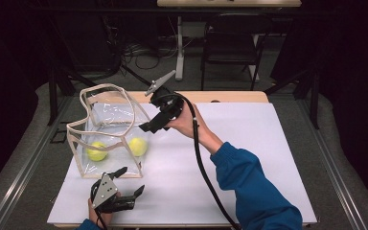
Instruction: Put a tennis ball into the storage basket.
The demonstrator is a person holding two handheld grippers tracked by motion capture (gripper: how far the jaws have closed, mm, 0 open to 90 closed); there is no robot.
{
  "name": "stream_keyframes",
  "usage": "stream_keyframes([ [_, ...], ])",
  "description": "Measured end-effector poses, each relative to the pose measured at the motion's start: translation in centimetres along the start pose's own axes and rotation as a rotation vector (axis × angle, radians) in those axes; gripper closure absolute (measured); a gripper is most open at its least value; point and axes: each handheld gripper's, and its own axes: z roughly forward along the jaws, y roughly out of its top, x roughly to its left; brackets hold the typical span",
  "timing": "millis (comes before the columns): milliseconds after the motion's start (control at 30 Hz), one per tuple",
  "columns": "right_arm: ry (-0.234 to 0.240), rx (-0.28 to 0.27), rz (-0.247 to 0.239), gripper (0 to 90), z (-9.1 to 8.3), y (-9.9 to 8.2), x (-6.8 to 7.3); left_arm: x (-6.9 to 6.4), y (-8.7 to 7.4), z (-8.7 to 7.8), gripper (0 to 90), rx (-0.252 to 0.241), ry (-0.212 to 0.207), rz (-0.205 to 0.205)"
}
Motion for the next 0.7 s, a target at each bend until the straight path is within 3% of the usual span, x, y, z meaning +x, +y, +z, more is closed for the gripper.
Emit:
stream_keyframes([
  [700,-0.035,0.023,0.027,0.0,-1.7,-5.0,-1.1,-0.1,0.0,0.1,16.0,0.000,0.004,-0.002],
])
